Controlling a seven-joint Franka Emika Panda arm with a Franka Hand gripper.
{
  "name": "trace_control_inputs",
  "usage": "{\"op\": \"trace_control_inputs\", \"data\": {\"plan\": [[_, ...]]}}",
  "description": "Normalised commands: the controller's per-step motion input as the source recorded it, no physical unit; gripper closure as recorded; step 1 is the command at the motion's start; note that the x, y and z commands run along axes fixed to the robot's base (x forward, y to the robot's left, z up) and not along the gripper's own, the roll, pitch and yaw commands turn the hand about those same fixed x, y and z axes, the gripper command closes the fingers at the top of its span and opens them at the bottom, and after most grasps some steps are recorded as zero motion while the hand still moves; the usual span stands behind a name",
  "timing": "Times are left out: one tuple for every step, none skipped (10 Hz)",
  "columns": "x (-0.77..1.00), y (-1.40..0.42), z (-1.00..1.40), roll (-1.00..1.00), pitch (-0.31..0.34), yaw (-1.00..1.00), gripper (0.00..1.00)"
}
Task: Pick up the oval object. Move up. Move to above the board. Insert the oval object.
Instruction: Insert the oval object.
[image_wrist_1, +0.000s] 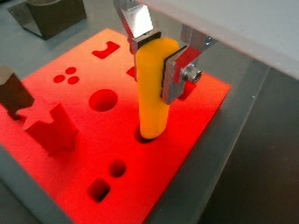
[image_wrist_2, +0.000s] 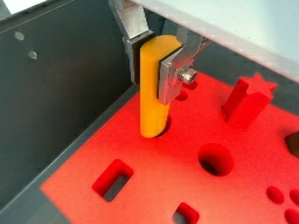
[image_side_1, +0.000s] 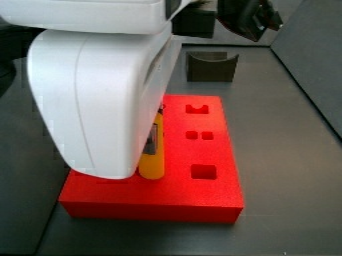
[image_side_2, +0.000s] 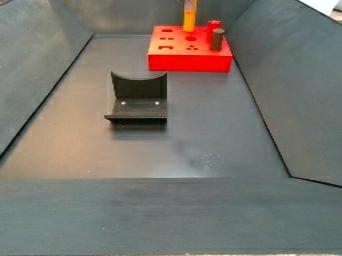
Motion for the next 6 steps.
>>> {"op": "trace_control_inputs", "data": {"plan": [[-0.13, 0.09, -0.11, 0.06, -0.006, 0.14, 1.00], [0.00, 0.07, -0.14, 0.00, -0.001, 0.07, 1.00], [0.05, 0.00, -0.20, 0.00, -0.030, 0.04, 1.00], [0.00, 0.00, -0.23, 0.01, -0.069, 0.01, 1.00], [0.00, -0.07, -0.33, 0.07, -0.096, 0.00, 1.00], [0.00, -0.24, -0.37, 0.12, -0.159, 0.02, 1.00]]}}
